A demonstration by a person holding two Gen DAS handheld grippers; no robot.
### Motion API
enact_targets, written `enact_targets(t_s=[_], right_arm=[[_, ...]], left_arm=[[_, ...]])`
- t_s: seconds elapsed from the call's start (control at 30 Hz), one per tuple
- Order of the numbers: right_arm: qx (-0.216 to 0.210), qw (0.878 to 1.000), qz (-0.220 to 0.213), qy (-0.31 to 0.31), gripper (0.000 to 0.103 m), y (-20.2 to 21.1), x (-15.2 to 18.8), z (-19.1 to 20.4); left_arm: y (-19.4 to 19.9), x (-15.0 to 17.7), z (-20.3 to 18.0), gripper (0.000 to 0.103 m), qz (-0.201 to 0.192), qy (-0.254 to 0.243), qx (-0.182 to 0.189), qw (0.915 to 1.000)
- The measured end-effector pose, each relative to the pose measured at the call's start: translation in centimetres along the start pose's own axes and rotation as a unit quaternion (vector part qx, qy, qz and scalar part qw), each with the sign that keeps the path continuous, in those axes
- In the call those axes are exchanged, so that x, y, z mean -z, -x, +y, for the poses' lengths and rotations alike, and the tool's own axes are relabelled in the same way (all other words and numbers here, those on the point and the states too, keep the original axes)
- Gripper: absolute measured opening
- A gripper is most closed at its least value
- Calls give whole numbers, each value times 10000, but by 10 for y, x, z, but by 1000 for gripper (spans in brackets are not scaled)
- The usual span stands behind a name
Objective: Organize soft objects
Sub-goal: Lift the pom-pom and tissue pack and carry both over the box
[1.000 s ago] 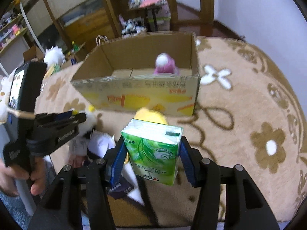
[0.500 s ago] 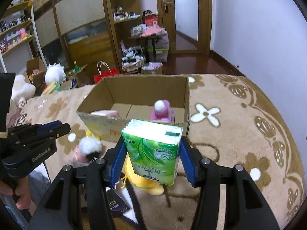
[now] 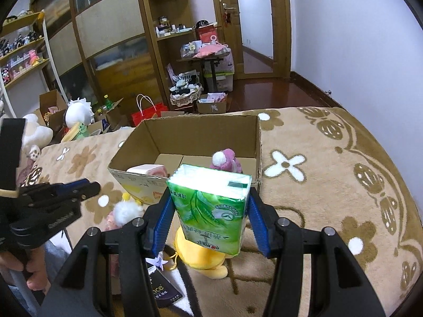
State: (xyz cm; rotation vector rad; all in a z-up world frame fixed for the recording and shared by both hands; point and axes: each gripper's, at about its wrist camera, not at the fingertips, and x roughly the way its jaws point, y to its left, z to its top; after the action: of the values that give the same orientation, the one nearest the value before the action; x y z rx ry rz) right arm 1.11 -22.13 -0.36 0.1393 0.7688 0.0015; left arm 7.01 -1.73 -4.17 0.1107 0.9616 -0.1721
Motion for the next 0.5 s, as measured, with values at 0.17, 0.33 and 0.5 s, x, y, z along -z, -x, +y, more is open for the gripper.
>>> enact_targets(t_s=[0.17, 0.33, 0.5], right_arm=[[-42, 10000, 41, -7, 57, -4, -1, 0], [-86, 9999, 70, -57, 57, -7, -1, -1], [-131, 9998, 130, -108, 57, -13, -1, -4]], left_arm=[[-33, 0, 2, 23, 475, 124, -103, 9987], [-59, 1, 3, 25, 834, 235, -175, 9961], [-76, 4, 2, 52, 959, 236, -242, 9948]])
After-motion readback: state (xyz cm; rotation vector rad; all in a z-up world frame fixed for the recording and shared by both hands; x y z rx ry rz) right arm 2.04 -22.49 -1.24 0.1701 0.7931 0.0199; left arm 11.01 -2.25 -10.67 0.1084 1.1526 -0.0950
